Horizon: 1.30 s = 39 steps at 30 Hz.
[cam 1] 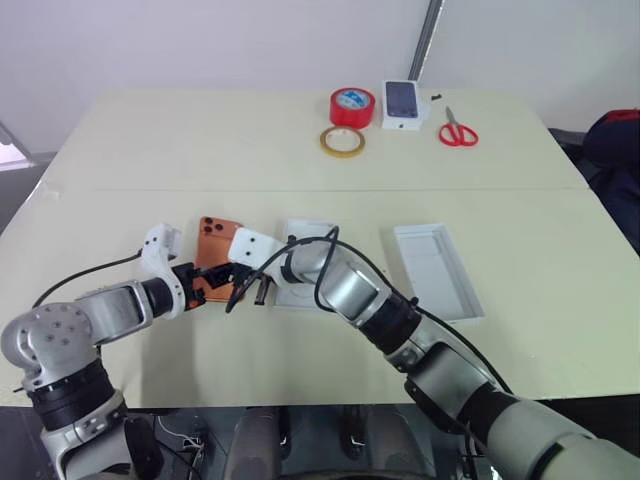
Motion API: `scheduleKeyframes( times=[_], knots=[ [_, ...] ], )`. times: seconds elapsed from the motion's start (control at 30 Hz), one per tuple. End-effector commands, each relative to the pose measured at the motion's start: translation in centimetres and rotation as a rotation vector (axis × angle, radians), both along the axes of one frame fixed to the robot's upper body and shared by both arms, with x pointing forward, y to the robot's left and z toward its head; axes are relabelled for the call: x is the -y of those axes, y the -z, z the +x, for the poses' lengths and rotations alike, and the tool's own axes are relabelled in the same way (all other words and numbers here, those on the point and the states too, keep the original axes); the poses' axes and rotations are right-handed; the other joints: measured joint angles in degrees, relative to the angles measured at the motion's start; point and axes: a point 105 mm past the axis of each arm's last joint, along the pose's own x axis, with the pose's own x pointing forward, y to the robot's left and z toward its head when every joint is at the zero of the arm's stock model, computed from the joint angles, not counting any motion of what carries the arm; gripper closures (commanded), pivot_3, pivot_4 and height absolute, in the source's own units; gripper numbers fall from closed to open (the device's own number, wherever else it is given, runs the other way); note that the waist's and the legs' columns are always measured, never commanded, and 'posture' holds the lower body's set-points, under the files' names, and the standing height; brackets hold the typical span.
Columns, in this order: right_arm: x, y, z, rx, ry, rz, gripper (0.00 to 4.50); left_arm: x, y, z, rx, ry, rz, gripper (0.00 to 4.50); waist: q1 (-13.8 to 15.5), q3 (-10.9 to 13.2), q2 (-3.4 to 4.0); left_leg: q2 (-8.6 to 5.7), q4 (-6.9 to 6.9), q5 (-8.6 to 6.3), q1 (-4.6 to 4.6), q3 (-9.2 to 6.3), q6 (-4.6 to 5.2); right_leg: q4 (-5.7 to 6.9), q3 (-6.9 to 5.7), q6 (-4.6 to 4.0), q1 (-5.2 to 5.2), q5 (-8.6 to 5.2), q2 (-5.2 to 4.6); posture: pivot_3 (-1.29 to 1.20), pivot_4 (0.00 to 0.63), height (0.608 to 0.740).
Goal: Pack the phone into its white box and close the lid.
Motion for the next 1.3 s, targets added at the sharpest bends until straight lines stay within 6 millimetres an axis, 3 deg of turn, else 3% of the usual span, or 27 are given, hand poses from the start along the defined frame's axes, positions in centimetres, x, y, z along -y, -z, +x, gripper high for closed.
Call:
scheduleKeyframes(
  times=[0.03, 0.13, 0.27, 0.67, 0.77, 0.83, 0.97, 1.1, 1.3],
  knots=[
    [-1.1, -1.3, -0.8, 0.026, -0.045, 0.044, 4.50, -0.9, -0.1, 0.0, -0.002, -0.047, 0.003, 0.05, -0.02, 0.00, 0.00, 0.00, 0.00, 0.00, 0.00, 0.00, 0.00, 0.00, 0.00, 0.00, 0.00, 0.00, 0.00, 0.00, 0.150, 0.740],
    [-1.1, -1.4, -0.8, 0.027, -0.047, 0.045, 4.50, -0.8, 0.0, 0.0, -0.003, -0.050, -0.026, 0.95, -0.03, 0.00, 0.00, 0.01, -0.01, 0.00, 0.00, 0.00, 0.00, 0.00, 0.00, 0.00, -0.01, 0.00, 0.00, 0.00, 0.150, 0.740],
    [-1.1, -1.4, -0.8, 0.030, -0.049, 0.045, 4.50, -1.0, 0.0, 0.0, -0.002, -0.065, -0.052, 2.82, -0.03, 0.01, -0.02, 0.02, -0.02, 0.00, -0.03, 0.01, 0.00, -0.01, 0.00, -0.01, -0.03, 0.00, 0.00, 0.00, 0.150, 0.740],
    [-1.1, -2.2, -0.8, 0.048, -0.057, 0.053, 4.50, -2.0, 0.2, 0.0, -0.008, -0.136, -0.128, 2.82, -0.03, 0.01, -0.02, 0.04, -0.04, -0.02, -0.04, 0.01, -0.03, -0.01, 0.00, -0.01, -0.06, -0.01, -0.03, 0.00, 0.150, 0.740],
    [-1.0, -3.0, -0.6, 0.072, -0.055, 0.068, 4.50, -2.2, 0.2, 0.0, -0.008, -0.147, -0.140, 3.66, 0.06, 0.01, -0.04, 0.05, -0.04, -0.03, -0.05, 0.00, -0.04, -0.01, 0.00, -0.02, -0.07, -0.01, -0.06, 0.00, 0.150, 0.740],
    [-0.5, -4.7, -0.5, 0.094, -0.055, 0.107, 4.50, -2.1, -0.3, 0.1, 0.012, -0.144, -0.169, 4.48, 0.06, 0.01, -0.04, 0.05, -0.04, -0.10, -0.03, -0.01, -0.16, 0.00, -0.02, -0.02, -0.06, -0.01, -0.10, 0.00, 0.150, 0.740],
    [0.8, -7.7, -1.7, 0.104, -0.108, 0.217, 4.50, -1.8, -1.8, 0.2, 0.078, -0.123, -0.211, 4.48, 0.16, 0.04, -0.08, 0.04, -0.06, -0.10, -0.05, 0.00, -0.17, -0.02, -0.03, -0.02, -0.08, -0.01, -0.12, 0.00, 0.150, 0.740],
    [4.7, -9.7, -2.4, 0.104, -0.126, 0.314, 4.50, -1.0, -3.7, 0.8, 0.161, -0.111, -0.274, 4.48, 0.52, 0.10, -0.21, 0.01, -0.05, -0.11, -0.10, -0.02, -0.15, -0.07, -0.07, -0.02, -0.07, -0.01, -0.15, 0.00, 0.150, 0.740],
    [12.1, -8.9, -1.6, 0.066, -0.039, 0.289, 4.50, 4.6, -4.6, 1.2, 0.177, 0.020, -0.349, 4.48, 0.81, 0.13, -0.27, -0.13, -0.01, -0.20, -0.12, -0.01, 0.02, -0.38, -0.14, -0.05, 0.11, -0.02, -0.32, 0.00, 0.150, 0.740]
  ],
)
